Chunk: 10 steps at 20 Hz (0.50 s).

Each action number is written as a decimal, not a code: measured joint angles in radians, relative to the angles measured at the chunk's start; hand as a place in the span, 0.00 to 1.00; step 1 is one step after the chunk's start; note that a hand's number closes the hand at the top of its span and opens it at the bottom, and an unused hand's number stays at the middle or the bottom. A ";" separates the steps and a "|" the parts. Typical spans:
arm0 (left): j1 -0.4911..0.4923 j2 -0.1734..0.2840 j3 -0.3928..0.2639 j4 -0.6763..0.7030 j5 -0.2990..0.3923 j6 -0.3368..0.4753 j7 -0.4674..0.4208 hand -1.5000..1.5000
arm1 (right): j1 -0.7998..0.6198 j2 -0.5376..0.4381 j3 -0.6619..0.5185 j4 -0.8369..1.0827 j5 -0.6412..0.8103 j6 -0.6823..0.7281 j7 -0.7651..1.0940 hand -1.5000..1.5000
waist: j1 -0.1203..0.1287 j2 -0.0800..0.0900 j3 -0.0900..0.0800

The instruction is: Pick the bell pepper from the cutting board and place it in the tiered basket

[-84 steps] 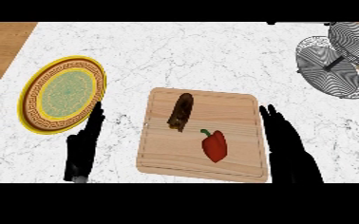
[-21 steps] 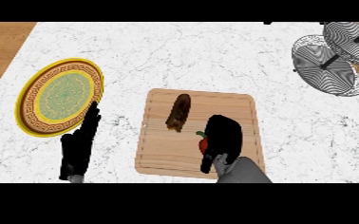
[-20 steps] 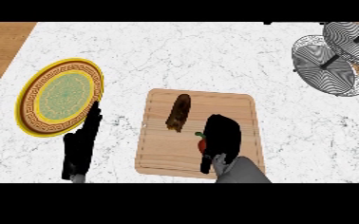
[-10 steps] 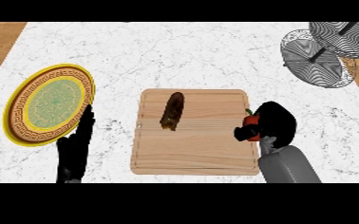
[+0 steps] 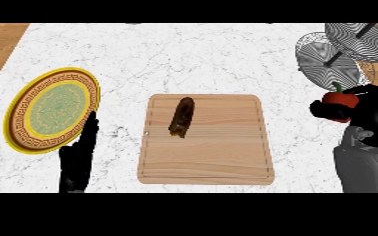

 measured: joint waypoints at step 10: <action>-0.019 -0.006 -0.010 0.002 -0.011 -0.015 0.013 0.50 | -0.149 -0.090 -0.079 -0.350 0.229 0.191 0.017 1.00 | 0.032 0.004 -0.002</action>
